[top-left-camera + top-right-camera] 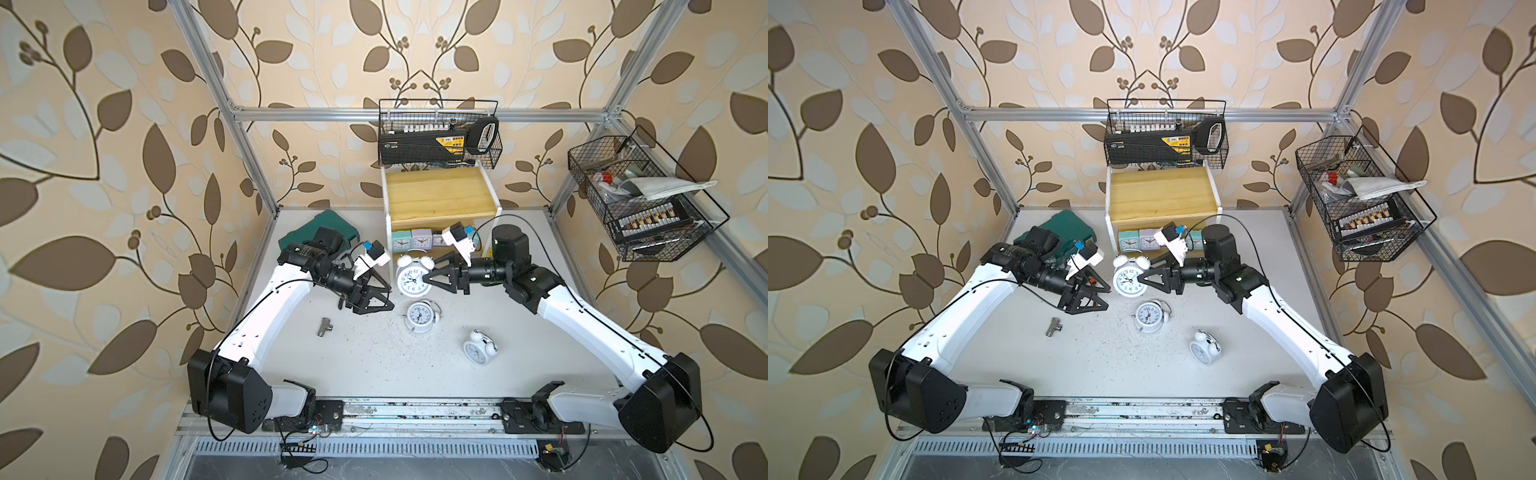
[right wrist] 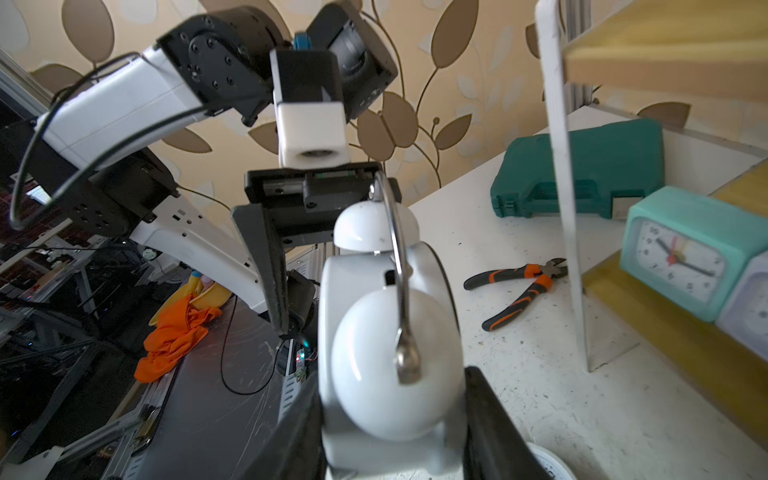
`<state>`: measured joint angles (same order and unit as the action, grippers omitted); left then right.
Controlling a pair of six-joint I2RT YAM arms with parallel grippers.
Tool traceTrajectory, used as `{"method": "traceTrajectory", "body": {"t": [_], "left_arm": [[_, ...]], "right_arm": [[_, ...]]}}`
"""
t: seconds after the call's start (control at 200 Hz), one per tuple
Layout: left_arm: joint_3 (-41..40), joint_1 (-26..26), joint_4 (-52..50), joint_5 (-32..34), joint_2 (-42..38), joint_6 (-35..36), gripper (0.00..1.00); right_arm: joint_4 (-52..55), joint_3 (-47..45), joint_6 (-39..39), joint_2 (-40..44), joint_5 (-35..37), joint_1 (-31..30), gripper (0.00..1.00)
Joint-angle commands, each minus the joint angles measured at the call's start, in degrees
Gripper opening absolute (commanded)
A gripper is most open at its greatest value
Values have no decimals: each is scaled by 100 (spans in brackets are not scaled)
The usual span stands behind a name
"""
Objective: Place the alarm clocks on the shelf by style
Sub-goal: Pick up the alarm from the center of the board, then place the alarm on the shelf.
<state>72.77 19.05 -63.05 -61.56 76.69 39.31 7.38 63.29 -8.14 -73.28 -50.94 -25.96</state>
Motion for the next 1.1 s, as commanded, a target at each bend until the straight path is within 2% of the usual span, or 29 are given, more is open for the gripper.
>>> {"method": "traceTrajectory", "body": {"t": [0.0,0.2,0.375,0.82,1.095], "left_arm": [[161,-75,-347,-155,-198,295,76],[140,-70,-428,-223,-203,381,76],[114,-85,-480,-261,-190,446,76],[56,-134,-472,-278,-194,454,76],[32,-161,-459,-281,-154,468,76]], "right_arm": [[617,670,560,70,-229,264,28],[1034,1838,743,-230,-539,714,28],[1213,2943,766,-849,-715,922,28],[1936,5591,1117,-2868,-759,909,29],[2846,6878,1743,-3833,-582,779,30]]}}
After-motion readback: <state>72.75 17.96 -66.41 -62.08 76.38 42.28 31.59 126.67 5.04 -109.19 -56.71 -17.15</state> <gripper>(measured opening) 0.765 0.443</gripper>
